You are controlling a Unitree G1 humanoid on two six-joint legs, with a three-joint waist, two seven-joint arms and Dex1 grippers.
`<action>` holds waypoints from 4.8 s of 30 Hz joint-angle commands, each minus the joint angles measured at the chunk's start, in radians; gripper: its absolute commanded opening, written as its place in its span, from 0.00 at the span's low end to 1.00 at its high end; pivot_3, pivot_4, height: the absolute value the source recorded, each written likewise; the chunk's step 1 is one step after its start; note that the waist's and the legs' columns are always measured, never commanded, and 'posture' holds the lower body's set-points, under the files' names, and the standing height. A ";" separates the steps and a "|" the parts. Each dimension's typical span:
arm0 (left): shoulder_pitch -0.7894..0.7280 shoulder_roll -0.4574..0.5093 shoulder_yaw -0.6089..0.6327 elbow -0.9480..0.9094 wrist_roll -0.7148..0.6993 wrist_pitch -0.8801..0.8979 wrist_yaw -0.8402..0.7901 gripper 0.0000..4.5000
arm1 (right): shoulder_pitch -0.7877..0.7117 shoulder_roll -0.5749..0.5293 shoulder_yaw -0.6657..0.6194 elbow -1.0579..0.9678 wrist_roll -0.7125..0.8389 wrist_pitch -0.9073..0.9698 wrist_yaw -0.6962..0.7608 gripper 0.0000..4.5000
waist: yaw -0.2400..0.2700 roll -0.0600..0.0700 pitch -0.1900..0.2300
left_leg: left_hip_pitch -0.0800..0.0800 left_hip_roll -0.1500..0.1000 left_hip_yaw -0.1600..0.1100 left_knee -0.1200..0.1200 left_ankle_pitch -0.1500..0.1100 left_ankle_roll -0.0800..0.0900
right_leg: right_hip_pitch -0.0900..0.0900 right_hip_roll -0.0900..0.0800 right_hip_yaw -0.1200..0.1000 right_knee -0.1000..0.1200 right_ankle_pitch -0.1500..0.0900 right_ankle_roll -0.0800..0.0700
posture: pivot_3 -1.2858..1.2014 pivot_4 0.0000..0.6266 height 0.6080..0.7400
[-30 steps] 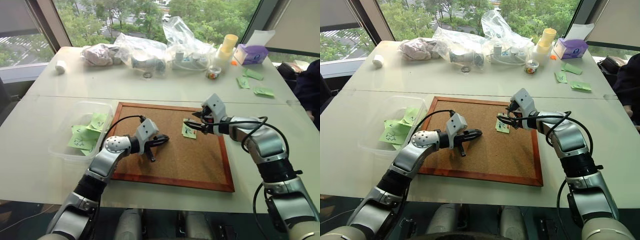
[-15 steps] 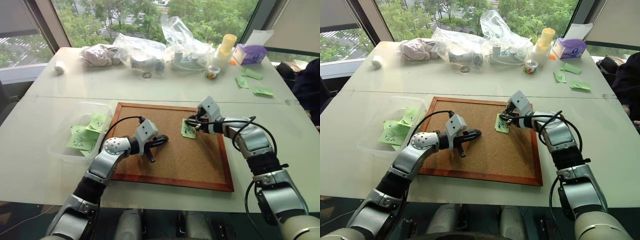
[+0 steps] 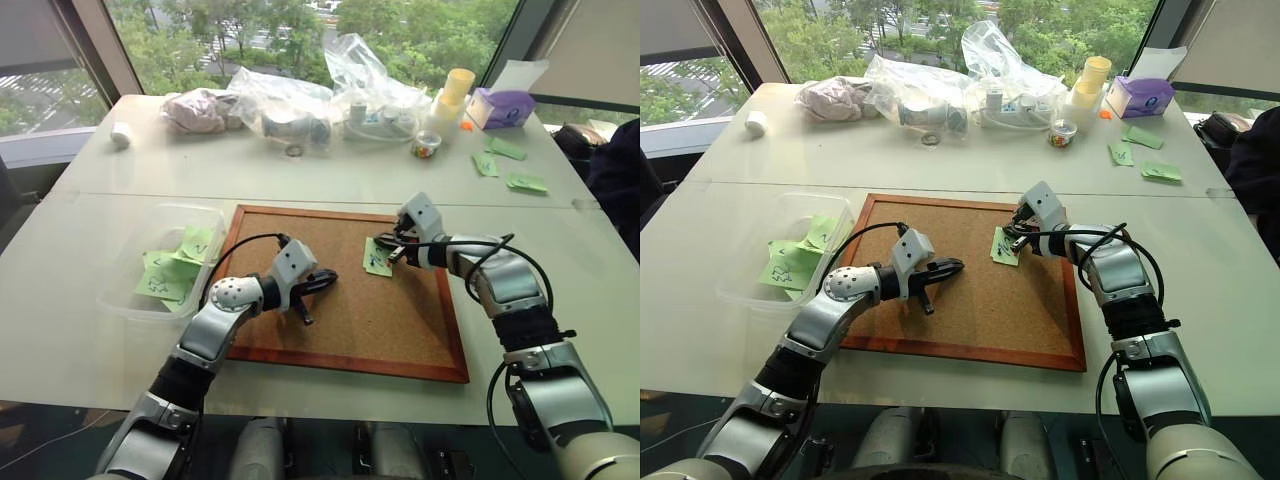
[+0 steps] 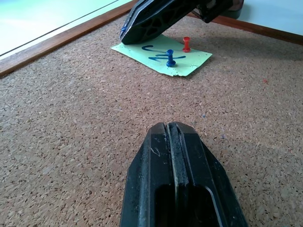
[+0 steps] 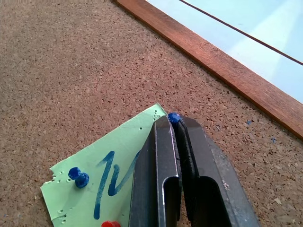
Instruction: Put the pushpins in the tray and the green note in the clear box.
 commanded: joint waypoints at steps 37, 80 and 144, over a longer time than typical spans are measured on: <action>0.051 0.013 -0.031 0.032 0.041 0.025 -0.019 0.00 | 0.284 -0.184 -0.366 -0.159 0.101 0.055 -0.138 0.96 | -0.008 0.007 -0.008 | 0.006 0.000 -0.001 -0.001 -0.001 0.002 | 0.004 -0.001 0.001 -0.001 0.000 0.000 | 0.52 0.24 1.00; 0.054 0.010 -0.025 0.026 0.047 0.024 -0.002 0.00 | 0.292 -0.047 -0.020 -0.383 0.075 0.065 -0.103 0.01 | -0.010 0.007 -0.008 | 0.005 0.001 -0.002 -0.002 -0.002 0.004 | 0.004 -0.001 0.001 -0.002 0.000 0.000 | 0.52 0.24 1.00; 0.039 -0.007 -0.024 0.066 0.062 0.009 0.000 0.00 | 0.268 -0.123 -0.172 -0.490 0.188 0.141 -0.102 0.30 | -0.004 0.010 -0.009 | 0.004 0.002 -0.002 -0.001 -0.005 0.009 | 0.003 -0.002 0.001 -0.002 0.000 0.000 | 0.52 0.24 1.00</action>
